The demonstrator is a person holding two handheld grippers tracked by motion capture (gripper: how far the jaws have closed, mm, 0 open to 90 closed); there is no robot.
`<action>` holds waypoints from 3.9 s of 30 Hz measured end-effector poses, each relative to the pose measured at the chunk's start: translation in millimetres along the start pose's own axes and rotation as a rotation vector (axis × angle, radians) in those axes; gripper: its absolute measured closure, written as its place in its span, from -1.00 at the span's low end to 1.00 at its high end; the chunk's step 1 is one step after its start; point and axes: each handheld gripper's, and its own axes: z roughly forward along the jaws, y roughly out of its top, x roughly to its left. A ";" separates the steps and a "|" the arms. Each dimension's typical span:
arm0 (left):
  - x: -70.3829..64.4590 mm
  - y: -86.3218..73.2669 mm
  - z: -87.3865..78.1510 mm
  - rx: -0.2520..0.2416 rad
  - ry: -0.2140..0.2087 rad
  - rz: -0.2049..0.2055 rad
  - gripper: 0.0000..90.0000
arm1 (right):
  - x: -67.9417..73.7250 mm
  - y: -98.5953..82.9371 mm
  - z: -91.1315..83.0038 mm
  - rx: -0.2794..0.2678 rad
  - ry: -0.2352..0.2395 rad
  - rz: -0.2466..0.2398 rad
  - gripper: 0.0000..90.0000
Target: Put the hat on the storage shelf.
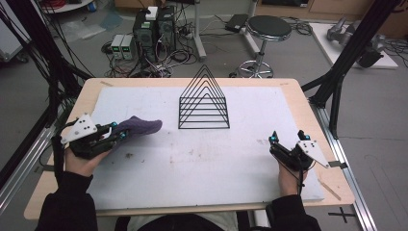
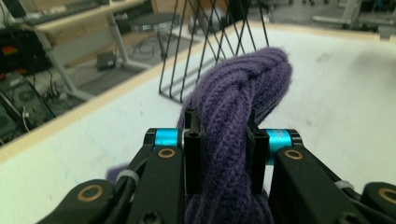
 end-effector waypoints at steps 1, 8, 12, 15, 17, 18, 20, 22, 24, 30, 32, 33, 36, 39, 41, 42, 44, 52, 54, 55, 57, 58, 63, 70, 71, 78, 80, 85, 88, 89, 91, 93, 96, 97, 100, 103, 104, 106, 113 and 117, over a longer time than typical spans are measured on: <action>-0.2 5.3 0.3 -0.022 0.002 0.006 0.67 | 0.1 0.0 -0.2 0.001 0.000 0.003 -0.83; -7.7 36.7 2.3 -0.171 0.125 0.043 0.67 | 0.3 0.3 -1.0 -0.005 0.004 0.003 -0.83; -17.9 56.4 5.7 -0.288 0.251 0.068 0.67 | 0.4 0.5 -1.5 -0.006 0.006 0.003 -0.83; -21.3 63.2 6.2 -0.335 0.286 0.063 0.67 | 1.4 0.6 -1.8 -0.008 0.008 0.002 -0.83; -22.8 69.8 6.3 -0.377 0.299 0.051 0.67 | 3.0 1.1 -2.2 -0.017 0.014 -0.010 -0.83; -23.5 75.7 5.3 -0.416 0.298 0.045 0.67 | 3.5 1.4 -2.0 -0.023 0.016 -0.020 -0.83; -23.6 78.7 4.4 -0.431 0.296 0.041 0.67 | 4.9 1.7 -2.2 -0.023 0.020 -0.022 -0.83; -23.7 86.8 2.5 -0.466 0.266 0.024 0.66 | 8.7 3.9 -2.2 -0.039 0.049 -0.027 -0.83; -23.9 92.1 2.6 -0.487 0.212 0.005 0.66 | 12.2 7.2 -2.1 -0.059 0.077 -0.031 -0.83; -30.6 103.4 6.3 -0.512 0.130 -0.013 0.66 | 31.7 25.1 1.2 -0.127 0.266 -0.058 -0.83; -34.4 107.9 8.5 -0.514 0.115 -0.002 0.66 | 40.1 31.7 2.6 -0.138 0.329 -0.073 -0.83; -34.4 107.9 8.5 -0.514 0.115 -0.002 0.66 | 40.1 31.7 2.6 -0.138 0.329 -0.073 -0.83; -40.1 114.5 10.9 -0.534 0.086 -0.006 0.66 | 50.4 38.9 3.8 -0.141 0.407 -0.072 -0.83; -44.7 121.3 12.6 -0.554 0.075 -0.004 0.66 | 61.1 51.0 6.8 -0.133 0.518 -0.061 -0.83; -47.2 125.9 14.1 -0.565 0.071 -0.007 0.66 | 64.8 55.0 7.8 -0.143 0.535 -0.065 -0.83; -48.4 128.1 14.8 -0.571 0.069 -0.008 0.66 | 72.4 64.2 10.9 -0.162 0.574 -0.075 -0.83; -51.4 134.2 17.2 -0.586 0.051 -0.012 0.66 | 81.3 73.5 14.7 -0.179 0.617 -0.080 -0.83; -54.7 140.1 24.2 -0.627 -0.018 -0.059 0.66 | 110.0 88.3 39.2 -0.202 0.789 -0.120 -0.83; -56.7 140.1 28.4 -0.627 -0.032 -0.066 0.66 | 116.3 85.4 53.4 -0.164 0.837 -0.124 -0.83; -57.5 140.1 29.9 -0.624 -0.033 -0.063 0.66 | 117.8 85.0 56.4 -0.167 0.841 -0.121 -0.83; -58.7 139.7 32.4 -0.622 -0.042 -0.066 0.66 | 120.3 85.9 61.5 -0.178 0.862 -0.107 -0.83; -58.7 139.7 32.4 -0.622 -0.042 -0.066 0.66 | 120.3 85.9 61.5 -0.178 0.862 -0.107 -0.83; -62.3 138.7 41.2 -0.628 -0.066 -0.082 0.66 | 134.6 92.7 65.3 -0.189 0.933 -0.090 -0.83; -65.4 138.1 47.2 -0.629 -0.094 -0.098 0.66 | 157.9 98.8 73.3 -0.136 0.973 -0.132 -0.80; -65.1 138.0 46.7 -0.629 -0.093 -0.097 0.66 | 160.0 100.0 74.8 -0.126 0.978 -0.133 -0.58; -60.6 134.8 43.8 -0.627 -0.080 -0.100 0.66 | 159.2 104.9 68.0 -0.100 0.965 -0.183 0.70; -58.2 132.9 43.1 -0.622 -0.069 -0.094 0.66 | 158.0 106.8 66.2 -0.089 0.962 -0.200 0.75; -52.7 132.1 45.4 -0.607 -0.048 -0.083 0.66 | 151.1 110.6 65.4 -0.078 0.945 -0.198 0.76; -47.4 130.5 51.1 -0.591 -0.032 -0.072 0.66 | 146.2 114.4 67.2 -0.050 0.916 -0.185 0.77; -45.8 129.9 52.9 -0.585 -0.028 -0.069 0.66 | 146.2 114.4 67.2 -0.050 0.916 -0.185 0.77; -42.7 129.0 55.9 -0.585 -0.022 -0.065 0.66 | 144.0 117.5 68.2 -0.027 0.898 -0.179 0.77; -38.2 128.2 60.0 -0.587 -0.003 -0.055 0.66 | 143.0 120.3 68.3 -0.018 0.885 -0.178 0.77; -34.6 128.1 61.6 -0.581 0.015 -0.044 0.67 | 141.3 125.1 69.2 -0.006 0.860 -0.180 0.77; -31.2 129.4 62.6 -0.576 0.027 -0.038 0.67 | 140.5 126.9 69.9 -0.003 0.852 -0.178 0.77; -25.6 133.2 65.9 -0.573 0.037 -0.035 0.67 | 139.9 134.3 70.8 0.004 0.820 -0.194 0.77; -20.1 136.8 69.0 -0.566 0.035 -0.036 0.68 | 141.1 143.1 74.0 0.015 0.763 -0.223 0.78; -17.0 138.7 70.9 -0.564 0.030 -0.039 0.69 | 141.0 145.9 75.8 0.022 0.747 -0.222 0.78; -10.0 144.9 78.1 -0.565 0.031 -0.047 0.69 | 140.8 151.9 79.6 0.033 0.706 -0.230 0.78; 3.6 160.1 92.7 -0.570 0.069 -0.051 0.69 | 143.8 173.2 89.2 0.023 0.608 -0.226 0.78; 8.3 165.0 97.4 -0.562 0.087 -0.043 0.69 | 146.5 179.3 92.7 0.011 0.578 -0.248 0.78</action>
